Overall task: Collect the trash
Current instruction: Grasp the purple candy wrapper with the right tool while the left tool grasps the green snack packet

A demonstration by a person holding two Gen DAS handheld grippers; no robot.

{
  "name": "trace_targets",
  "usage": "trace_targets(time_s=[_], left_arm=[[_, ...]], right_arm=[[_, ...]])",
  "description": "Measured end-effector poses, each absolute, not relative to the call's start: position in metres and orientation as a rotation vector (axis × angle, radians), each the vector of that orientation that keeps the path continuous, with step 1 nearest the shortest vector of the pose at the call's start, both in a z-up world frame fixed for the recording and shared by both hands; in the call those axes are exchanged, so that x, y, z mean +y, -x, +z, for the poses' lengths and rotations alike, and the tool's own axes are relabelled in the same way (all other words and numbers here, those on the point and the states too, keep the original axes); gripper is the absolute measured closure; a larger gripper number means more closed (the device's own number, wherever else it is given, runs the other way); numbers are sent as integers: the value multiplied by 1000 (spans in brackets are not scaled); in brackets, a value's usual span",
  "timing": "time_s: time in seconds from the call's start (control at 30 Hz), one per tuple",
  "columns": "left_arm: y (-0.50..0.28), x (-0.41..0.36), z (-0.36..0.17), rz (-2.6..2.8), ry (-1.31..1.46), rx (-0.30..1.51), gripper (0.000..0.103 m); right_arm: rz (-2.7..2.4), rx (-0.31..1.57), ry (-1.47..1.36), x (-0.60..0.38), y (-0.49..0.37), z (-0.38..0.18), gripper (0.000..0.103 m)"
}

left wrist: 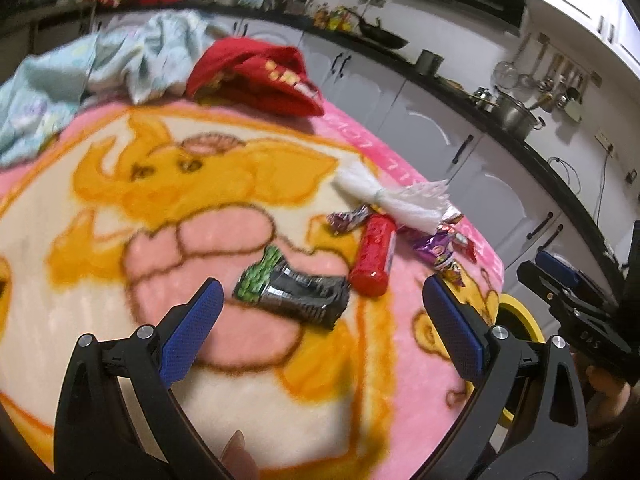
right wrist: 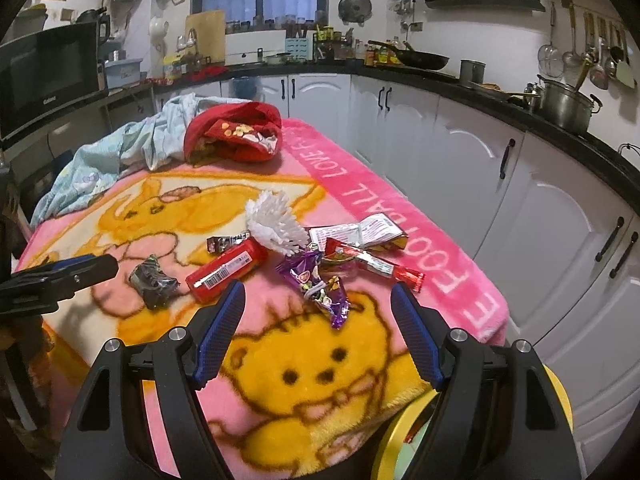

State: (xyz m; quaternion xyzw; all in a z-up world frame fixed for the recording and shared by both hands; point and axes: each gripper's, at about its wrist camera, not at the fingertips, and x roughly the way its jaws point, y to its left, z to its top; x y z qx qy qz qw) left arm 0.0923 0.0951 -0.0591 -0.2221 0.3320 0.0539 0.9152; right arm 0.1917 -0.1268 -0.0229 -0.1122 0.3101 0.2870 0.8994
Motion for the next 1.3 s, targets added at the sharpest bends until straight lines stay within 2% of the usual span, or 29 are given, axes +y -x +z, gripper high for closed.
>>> trace_targets(time_s=[0.23,0.27,0.4,0.53,0.63,0.83,0.87,0.93,1.03,1.3], left_arm=[[-103,104,-85,78,591,764,27],[-104,104,-87,75,603,771,33],[-115,107,-98,92,646,802,35],[-122,113,-99,108,664,802,36],[-128,117,-99,126,673,807,39],[-138,122,-99,156,671,813,46],[-139,122,-99,160,670,812,48],[-141,124,-100,175,653,814,54],[-142,123,-101,201,606,823,70],[-135,125,-103,182,546,821,87]], right_arm=[[610,683,246,-114,-212,-41,31],[610,687,254,-112,-216,-44,31],[623,734,269,-104,-233,-58,31],[625,785,278,-96,-248,-73,40],[623,806,303,-88,-257,-83,42],[624,859,337,-78,-266,-100,61],[621,859,343,-78,-266,-101,67],[612,855,347,-79,-264,-102,71],[613,859,330,-84,-263,-101,78],[646,872,290,-96,-248,-99,80]])
